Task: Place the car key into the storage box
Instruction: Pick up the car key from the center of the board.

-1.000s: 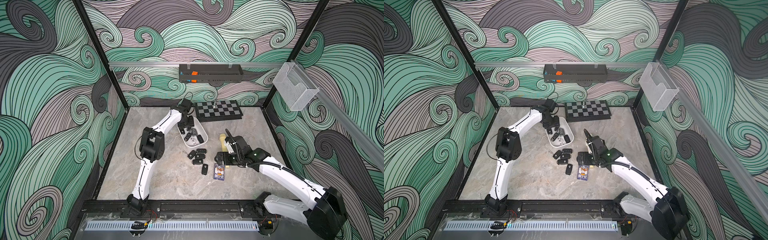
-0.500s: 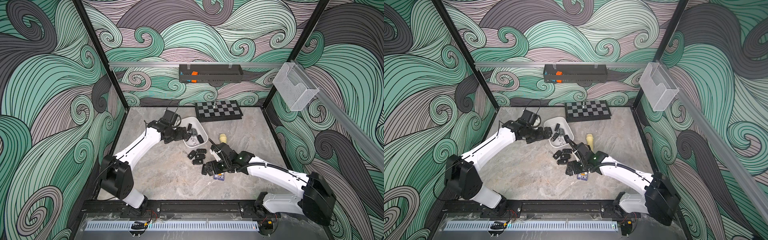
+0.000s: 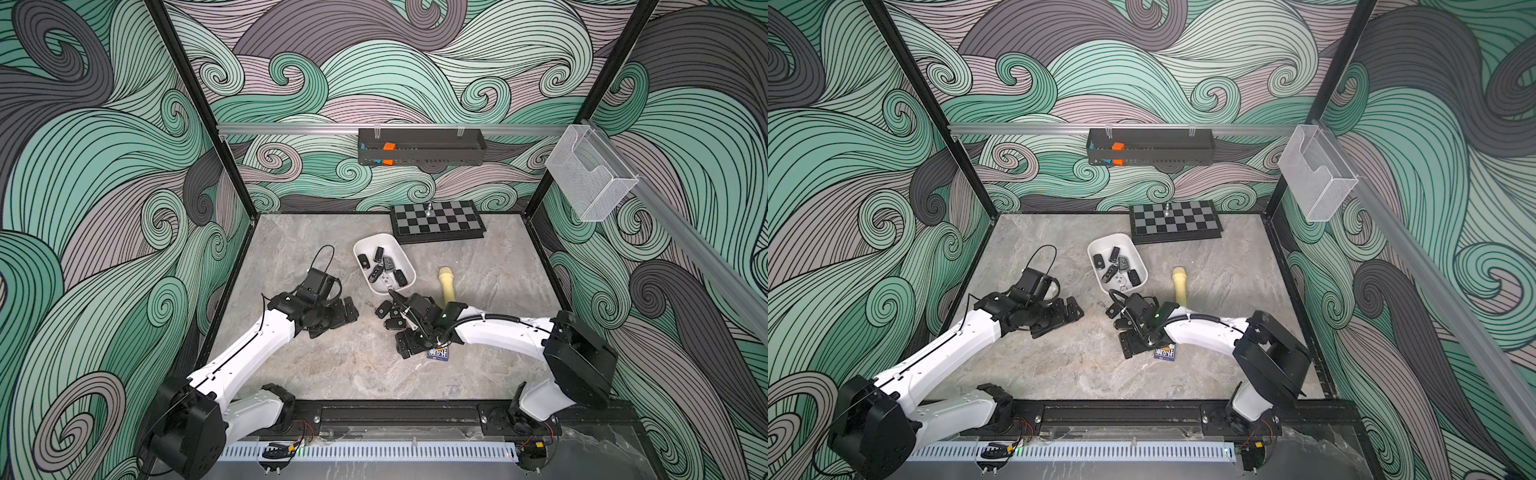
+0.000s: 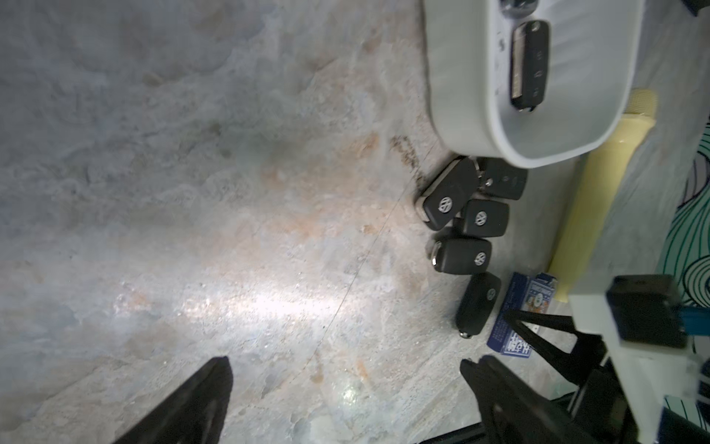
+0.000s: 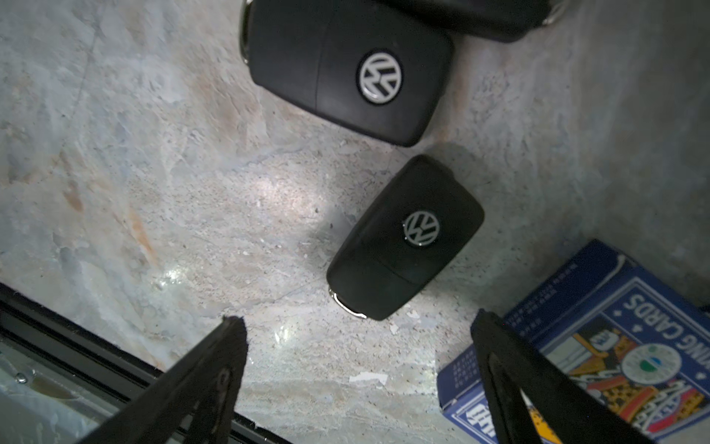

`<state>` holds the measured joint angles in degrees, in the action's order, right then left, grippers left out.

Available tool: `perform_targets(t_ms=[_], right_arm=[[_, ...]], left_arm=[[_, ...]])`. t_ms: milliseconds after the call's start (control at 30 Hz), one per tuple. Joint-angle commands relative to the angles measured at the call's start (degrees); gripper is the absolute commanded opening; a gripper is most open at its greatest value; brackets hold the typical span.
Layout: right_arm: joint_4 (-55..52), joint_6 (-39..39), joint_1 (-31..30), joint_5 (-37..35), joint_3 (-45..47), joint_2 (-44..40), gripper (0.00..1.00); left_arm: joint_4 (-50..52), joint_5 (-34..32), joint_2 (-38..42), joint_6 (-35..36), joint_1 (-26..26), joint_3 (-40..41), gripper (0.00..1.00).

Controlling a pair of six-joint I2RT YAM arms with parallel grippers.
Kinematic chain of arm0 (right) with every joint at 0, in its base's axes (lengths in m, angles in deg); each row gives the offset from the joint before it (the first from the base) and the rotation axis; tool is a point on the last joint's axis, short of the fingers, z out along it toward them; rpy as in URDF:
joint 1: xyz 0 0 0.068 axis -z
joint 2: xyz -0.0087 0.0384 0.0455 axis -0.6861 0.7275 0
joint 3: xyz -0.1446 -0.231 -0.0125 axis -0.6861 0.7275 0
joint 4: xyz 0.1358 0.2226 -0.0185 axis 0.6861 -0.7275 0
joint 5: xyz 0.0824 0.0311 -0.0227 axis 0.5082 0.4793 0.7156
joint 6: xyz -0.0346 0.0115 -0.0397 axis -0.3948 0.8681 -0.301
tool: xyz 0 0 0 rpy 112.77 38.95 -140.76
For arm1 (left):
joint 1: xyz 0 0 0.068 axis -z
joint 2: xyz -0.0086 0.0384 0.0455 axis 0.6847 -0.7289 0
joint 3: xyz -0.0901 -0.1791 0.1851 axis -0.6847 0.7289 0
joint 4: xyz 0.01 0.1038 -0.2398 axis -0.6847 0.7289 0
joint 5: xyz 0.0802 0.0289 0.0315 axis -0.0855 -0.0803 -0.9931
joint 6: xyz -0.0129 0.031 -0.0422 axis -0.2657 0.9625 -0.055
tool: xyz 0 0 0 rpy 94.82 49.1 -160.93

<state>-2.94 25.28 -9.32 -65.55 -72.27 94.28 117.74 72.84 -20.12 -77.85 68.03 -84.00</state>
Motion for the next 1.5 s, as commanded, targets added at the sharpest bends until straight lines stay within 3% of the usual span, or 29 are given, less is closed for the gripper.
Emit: perform_targets(t_ms=[0, 300, 567, 933, 1467], right_arm=[[0.0, 2.2, -0.3, -2.8, -1.8, 2.1, 0.88], [-0.3, 2.9, -0.4, -5.9, -3.1, 6.3, 0.75], [-1.4, 2.9, -0.5, -6.1, -5.2, 10.2, 0.57], [-1.7, 0.9, -0.5, -6.1, -4.9, 9.2, 0.33], [-2.7, -2.6, 1.4, -5.2, -5.3, -7.4, 0.29]], left_arm=[[-0.6, 2.1, 2.3, -2.9, -0.3, 2.9, 0.99], [-4.9, 5.2, 5.1, -7.6, -0.4, 11.1, 0.99], [-4.3, 4.2, 4.6, -7.4, -0.5, 10.9, 0.99], [-4.7, 3.9, 3.5, -7.6, -0.5, 10.9, 0.99], [-1.2, 1.1, 1.2, -2.0, -0.4, 7.4, 0.99]])
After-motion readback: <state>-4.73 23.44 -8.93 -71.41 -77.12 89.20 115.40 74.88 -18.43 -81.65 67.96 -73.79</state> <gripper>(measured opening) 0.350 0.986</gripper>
